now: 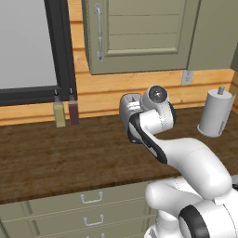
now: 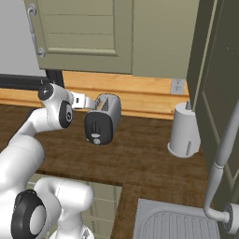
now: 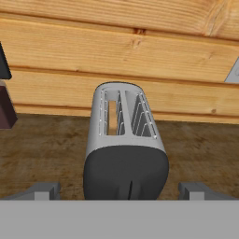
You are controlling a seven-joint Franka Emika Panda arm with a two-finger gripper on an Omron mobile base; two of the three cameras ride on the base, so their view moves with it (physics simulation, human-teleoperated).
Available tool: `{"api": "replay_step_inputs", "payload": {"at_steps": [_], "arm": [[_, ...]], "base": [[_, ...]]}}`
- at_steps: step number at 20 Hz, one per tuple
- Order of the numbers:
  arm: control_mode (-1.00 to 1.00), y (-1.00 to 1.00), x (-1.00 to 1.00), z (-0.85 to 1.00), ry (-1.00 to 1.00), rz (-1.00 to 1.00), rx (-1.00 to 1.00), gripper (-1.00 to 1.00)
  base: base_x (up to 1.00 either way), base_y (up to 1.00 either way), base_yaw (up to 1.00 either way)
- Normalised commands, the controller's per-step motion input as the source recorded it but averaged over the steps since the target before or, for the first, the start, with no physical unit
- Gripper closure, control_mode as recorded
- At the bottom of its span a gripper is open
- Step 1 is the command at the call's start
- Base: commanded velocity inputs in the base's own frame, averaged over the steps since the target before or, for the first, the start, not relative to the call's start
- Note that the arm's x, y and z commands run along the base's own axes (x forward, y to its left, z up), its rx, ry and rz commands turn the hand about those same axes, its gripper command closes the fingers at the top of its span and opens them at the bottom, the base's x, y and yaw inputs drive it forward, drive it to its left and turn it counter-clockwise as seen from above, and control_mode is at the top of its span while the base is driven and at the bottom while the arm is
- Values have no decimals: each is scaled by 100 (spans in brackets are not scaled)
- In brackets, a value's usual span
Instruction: Start the toaster. Once the lever pops up, take the bread to the plate on the dining counter.
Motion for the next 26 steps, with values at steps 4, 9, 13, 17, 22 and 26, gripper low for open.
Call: {"api": "replay_step_inputs", "payload": {"at_steps": [4,9,13,17,22,26], "arm": [[-100,0,0,0,0,0,0,-100],[-100,0,0,0,0,0,0,-100],[-100,0,0,0,0,0,0,-100],[-100,0,0,0,0,0,0,-100],[-100,0,0,0,0,0,0,-100],[-100,0,0,0,0,0,0,-100]], "base": [[0,0,0],[0,0,0],[0,0,0],[0,0,0],[0,0,0],[0,0,0]]}}
